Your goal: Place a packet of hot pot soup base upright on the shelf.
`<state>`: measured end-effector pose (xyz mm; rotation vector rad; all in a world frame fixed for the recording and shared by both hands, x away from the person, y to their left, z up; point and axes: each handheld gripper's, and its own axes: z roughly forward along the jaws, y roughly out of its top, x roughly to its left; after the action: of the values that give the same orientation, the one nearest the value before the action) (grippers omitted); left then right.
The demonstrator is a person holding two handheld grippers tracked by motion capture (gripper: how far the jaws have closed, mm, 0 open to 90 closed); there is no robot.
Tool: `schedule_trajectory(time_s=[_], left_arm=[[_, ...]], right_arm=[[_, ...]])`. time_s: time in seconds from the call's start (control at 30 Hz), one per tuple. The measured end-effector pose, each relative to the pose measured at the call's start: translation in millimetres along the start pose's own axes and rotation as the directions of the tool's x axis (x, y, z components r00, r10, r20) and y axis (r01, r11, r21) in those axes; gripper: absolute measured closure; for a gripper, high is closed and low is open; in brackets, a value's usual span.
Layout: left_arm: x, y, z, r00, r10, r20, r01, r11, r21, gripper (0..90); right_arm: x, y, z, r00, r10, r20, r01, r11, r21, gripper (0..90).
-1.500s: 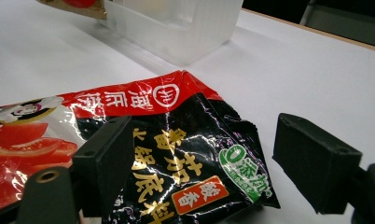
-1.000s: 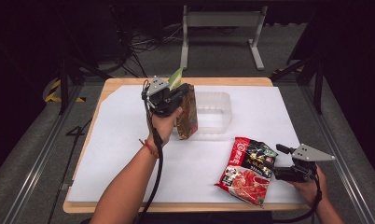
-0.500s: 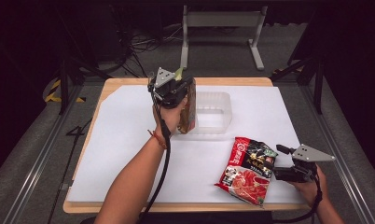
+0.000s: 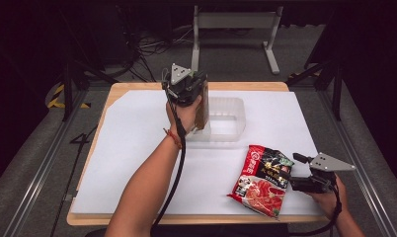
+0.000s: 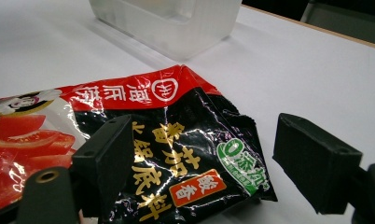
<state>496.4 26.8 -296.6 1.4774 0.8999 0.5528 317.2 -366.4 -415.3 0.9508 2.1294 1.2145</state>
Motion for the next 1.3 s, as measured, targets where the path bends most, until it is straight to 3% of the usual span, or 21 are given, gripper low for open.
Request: schedule_trajectory(time_s=[0.1, 0.23, 0.37, 0.47, 0.57, 0.63, 0.73, 0.83, 1.03, 1.17, 1.23, 1.3], left_arm=[[-1.5, -4.6, 3.0, 0.9999, 0.013, -0.002, -0.013, 0.9998, 0.012, 85.4], [1.3, -10.2, 4.4, 0.9999, -0.015, 0.002, 0.015, 0.9998, 0.014, 85.2], [1.3, -22.6, 2.1, 0.9992, -0.008, 0.04, 0.007, 0.9994, 0.034, 82.9], [2.2, -27.3, -2.0, 0.9981, 0.0, 0.062, -0.001, 0.9998, 0.021, 81.3], [6.1, -31.6, -9.9, 0.993, -0.001, 0.118, -0.002, 0.9996, 0.029, 78.1], [6.7, -33.9, -15.1, 0.9924, 0.028, 0.12, -0.032, 0.9991, 0.027, 77.9], [10.9, -35.5, -22.2, 0.9898, 0.027, 0.14, -0.031, 0.9991, 0.029, 75.5], [14.7, -40.0, -27.1, 0.9883, 0.044, 0.146, -0.048, 0.9985, 0.027, 67.5], [29.6, -45.7, -39.6, 0.9867, 0.033, 0.159, -0.037, 0.9991, 0.023, 64.0], [34.8, -43.7, -40.7, 0.9856, 0.068, 0.155, -0.075, 0.9965, 0.036, 69.9], [34.4, -39.9, -36.7, 0.9883, 0.082, 0.129, -0.089, 0.9948, 0.049, 79.4], [33.8, -36.8, -29.3, 0.9869, 0.09, 0.134, -0.1, 0.9929, 0.065, 85.6]], right_arm=[[0.4, 0.1, -0.8, 1.0, -0.002, 0.001, 0.002, 1.0, -0.001, 20.9], [0.5, -0.3, -0.7, 1.0, -0.002, 0.002, 0.002, 1.0, 0.001, 20.9], [1.2, -0.1, -1.2, 1.0, -0.007, 0.003, 0.007, 1.0, 0.001, 20.8], [0.7, -0.5, -0.9, 1.0, -0.002, 0.005, 0.002, 1.0, 0.002, 20.8], [1.3, -0.4, -0.7, 1.0, -0.006, 0.004, 0.006, 1.0, 0.003, 20.8], [1.8, 0.0, -0.2, 1.0, -0.006, 0.003, 0.006, 1.0, 0.004, 20.8], [2.2, -0.1, 0.8, 1.0, -0.009, 0.001, 0.009, 1.0, 0.006, 20.8], [3.0, 0.2, 1.1, 1.0, -0.01, 0.0, 0.01, 1.0, 0.008, 20.8], [2.9, -0.3, 2.0, 1.0, -0.007, 0.001, 0.007, 1.0, 0.014, 20.8], [3.4, -0.4, 3.0, 1.0, -0.009, -0.002, 0.009, 1.0, 0.015, 20.8], [3.7, -0.2, 4.4, 0.9999, -0.009, -0.004, 0.01, 1.0, 0.019, 20.8], [4.4, 0.4, 4.8, 0.9999, -0.012, -0.006, 0.012, 1.0, 0.02, 20.9]])
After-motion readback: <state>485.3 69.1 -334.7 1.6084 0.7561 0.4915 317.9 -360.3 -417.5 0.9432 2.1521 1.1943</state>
